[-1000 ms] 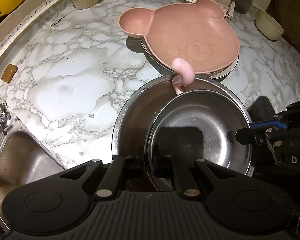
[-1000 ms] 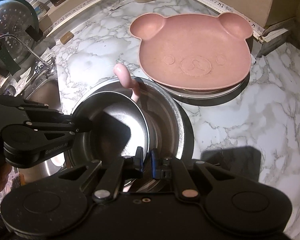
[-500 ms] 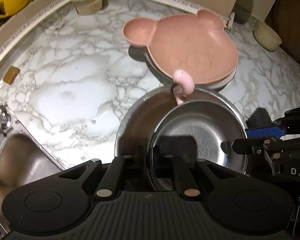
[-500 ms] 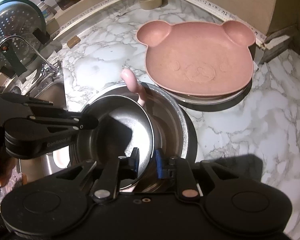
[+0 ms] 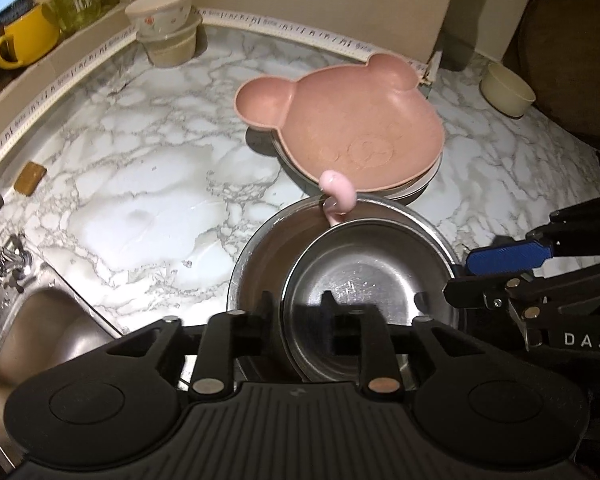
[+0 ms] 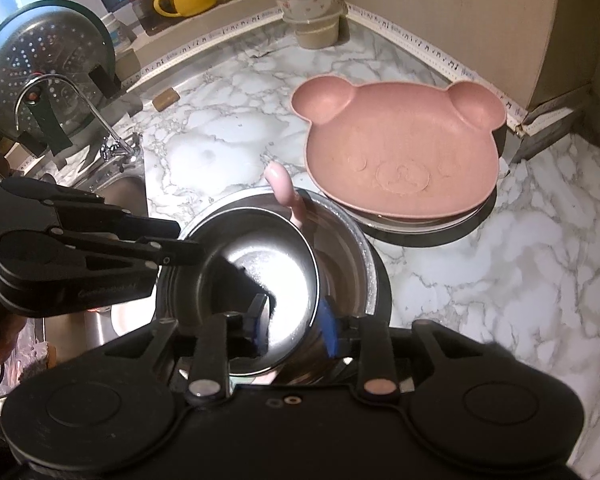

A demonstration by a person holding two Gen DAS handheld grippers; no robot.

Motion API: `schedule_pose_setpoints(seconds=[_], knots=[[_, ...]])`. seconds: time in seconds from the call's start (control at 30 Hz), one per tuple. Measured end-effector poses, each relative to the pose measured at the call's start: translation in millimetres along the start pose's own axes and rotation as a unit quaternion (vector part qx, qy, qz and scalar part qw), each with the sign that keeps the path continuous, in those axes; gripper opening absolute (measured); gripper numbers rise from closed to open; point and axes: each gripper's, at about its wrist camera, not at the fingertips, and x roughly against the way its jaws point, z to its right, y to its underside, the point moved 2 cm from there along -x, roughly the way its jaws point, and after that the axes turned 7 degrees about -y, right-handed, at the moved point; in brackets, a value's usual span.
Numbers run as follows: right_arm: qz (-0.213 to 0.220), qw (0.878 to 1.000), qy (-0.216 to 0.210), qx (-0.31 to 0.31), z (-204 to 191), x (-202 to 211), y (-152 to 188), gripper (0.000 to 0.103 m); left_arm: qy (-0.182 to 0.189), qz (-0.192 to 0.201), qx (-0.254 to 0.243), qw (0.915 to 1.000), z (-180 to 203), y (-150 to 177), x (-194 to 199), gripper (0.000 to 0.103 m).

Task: Organize plates and bowls
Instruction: 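Lower the steel pot into the steel bowl and open both grippers, then move both grippers to the cream bowl beside the wooden board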

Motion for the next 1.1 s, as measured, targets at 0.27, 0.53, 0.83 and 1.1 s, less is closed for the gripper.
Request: schedule_pose_setpoints(seconds=[0.27,0.53,0.83,1.1], knots=[[0.022,1.000,0.007,0.016,-9,21,3,0.037,0.011,0.025,-0.024,0.9993,9,1,22,0.041],[0.053,0.998,0.019,0.005,-6,46,8,0.048,0.019,0.059,-0.056,0.9965,26,-8,44,0.067],[0.101,0.994,0.037,-0.036,45,86,8,0.069,0.042,0.071,-0.078,0.9936,69,-47,52,0.072],[0.115,0.988,0.075,-0.069,107,105,0,0.086,0.057,0.091,-0.094,0.9897,120,-99,39,0.074]])
